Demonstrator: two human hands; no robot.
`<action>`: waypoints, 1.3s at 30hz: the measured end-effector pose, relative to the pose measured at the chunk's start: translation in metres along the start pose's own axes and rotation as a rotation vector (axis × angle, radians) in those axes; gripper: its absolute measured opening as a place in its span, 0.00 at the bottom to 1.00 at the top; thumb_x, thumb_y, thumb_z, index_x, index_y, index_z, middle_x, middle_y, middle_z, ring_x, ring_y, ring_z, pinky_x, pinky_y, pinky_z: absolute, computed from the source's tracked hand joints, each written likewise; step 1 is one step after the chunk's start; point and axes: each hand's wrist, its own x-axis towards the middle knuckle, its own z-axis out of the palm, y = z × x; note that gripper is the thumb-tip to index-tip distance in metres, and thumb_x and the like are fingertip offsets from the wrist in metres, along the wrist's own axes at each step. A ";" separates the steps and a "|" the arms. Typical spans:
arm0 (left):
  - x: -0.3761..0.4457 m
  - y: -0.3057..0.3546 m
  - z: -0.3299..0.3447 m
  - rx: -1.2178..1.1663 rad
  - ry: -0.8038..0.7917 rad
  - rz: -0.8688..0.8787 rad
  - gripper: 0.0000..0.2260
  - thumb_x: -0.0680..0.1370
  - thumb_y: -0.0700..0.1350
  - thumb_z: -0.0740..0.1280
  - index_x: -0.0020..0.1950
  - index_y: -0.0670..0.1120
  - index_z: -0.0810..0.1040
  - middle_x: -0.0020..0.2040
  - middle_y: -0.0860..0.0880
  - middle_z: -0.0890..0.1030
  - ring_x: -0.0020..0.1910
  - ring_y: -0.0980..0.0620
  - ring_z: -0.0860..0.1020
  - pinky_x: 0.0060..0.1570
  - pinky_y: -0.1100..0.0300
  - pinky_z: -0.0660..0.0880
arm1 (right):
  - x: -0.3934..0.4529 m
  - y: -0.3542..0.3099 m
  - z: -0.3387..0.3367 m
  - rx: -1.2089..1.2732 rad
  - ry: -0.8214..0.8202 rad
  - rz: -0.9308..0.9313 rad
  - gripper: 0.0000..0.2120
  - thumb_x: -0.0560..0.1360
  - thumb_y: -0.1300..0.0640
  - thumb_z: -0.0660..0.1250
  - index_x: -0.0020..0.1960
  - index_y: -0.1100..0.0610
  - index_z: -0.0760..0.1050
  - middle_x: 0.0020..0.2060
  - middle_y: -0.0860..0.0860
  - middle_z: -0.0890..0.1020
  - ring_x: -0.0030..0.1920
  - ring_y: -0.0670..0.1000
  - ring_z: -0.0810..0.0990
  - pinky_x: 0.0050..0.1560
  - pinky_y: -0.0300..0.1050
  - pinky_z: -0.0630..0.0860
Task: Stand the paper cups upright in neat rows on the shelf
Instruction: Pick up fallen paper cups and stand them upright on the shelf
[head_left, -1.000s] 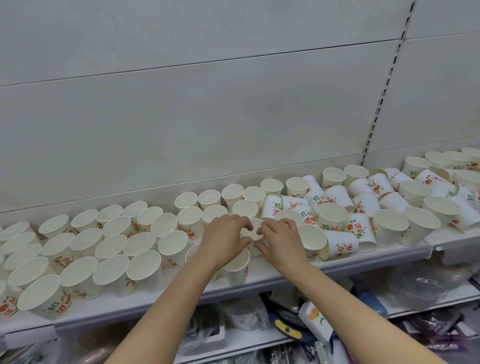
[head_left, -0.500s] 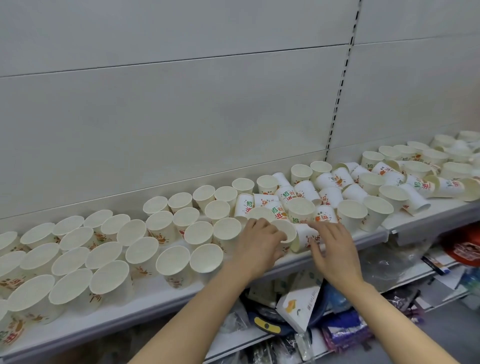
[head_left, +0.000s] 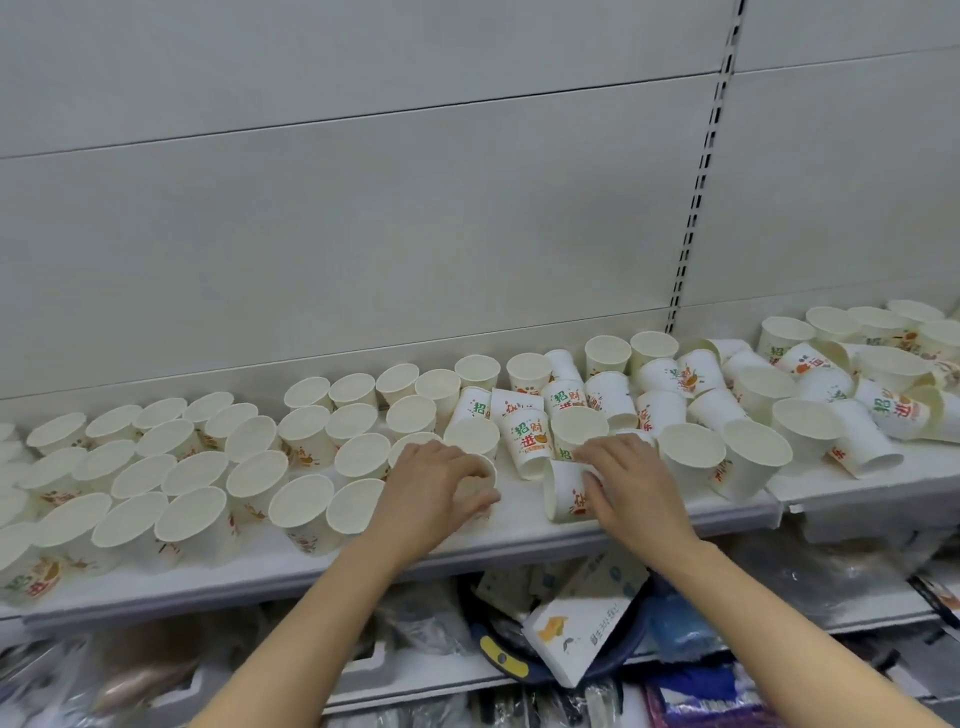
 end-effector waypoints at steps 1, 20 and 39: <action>0.010 0.001 -0.003 -0.030 0.055 -0.054 0.13 0.76 0.61 0.65 0.53 0.56 0.81 0.51 0.57 0.82 0.52 0.52 0.75 0.54 0.54 0.69 | 0.006 0.005 0.002 0.000 0.012 -0.025 0.11 0.73 0.57 0.62 0.53 0.57 0.79 0.49 0.50 0.81 0.50 0.53 0.74 0.49 0.48 0.73; 0.152 -0.034 0.013 0.141 -0.368 -0.209 0.19 0.76 0.48 0.68 0.67 0.52 0.73 0.65 0.48 0.69 0.59 0.45 0.75 0.46 0.57 0.69 | 0.116 0.012 0.022 0.035 -0.218 -0.106 0.08 0.72 0.56 0.70 0.50 0.53 0.80 0.45 0.49 0.82 0.49 0.55 0.76 0.48 0.49 0.72; 0.122 -0.058 -0.006 -0.120 -0.225 -0.208 0.04 0.72 0.47 0.72 0.41 0.54 0.78 0.44 0.57 0.78 0.43 0.55 0.77 0.42 0.55 0.76 | 0.198 0.009 0.066 -0.103 -0.921 -0.237 0.13 0.72 0.56 0.68 0.55 0.48 0.74 0.55 0.48 0.73 0.54 0.52 0.74 0.48 0.51 0.74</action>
